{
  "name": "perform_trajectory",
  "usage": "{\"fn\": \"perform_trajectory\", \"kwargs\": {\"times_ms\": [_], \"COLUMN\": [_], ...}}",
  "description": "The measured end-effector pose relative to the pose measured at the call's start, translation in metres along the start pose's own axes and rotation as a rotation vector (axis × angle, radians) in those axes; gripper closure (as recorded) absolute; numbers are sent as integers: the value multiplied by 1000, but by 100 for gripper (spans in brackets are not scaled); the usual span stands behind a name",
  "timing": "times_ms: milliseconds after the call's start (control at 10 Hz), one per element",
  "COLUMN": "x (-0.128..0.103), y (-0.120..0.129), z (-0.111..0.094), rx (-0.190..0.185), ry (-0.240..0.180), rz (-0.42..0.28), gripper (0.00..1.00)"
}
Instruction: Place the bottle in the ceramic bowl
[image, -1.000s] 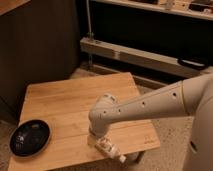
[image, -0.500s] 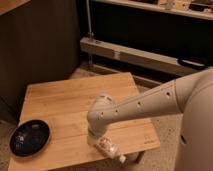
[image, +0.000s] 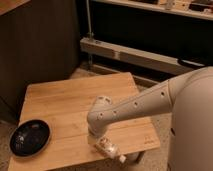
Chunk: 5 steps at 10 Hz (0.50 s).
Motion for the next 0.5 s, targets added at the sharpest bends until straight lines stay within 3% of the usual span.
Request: {"fn": "perform_trajectory", "kwargs": {"times_ms": [500], "x": [-4], "y": [-5], "z": [16], "rx": [-11], "ry": [44], "rz": [18], "gripper": [36]}}
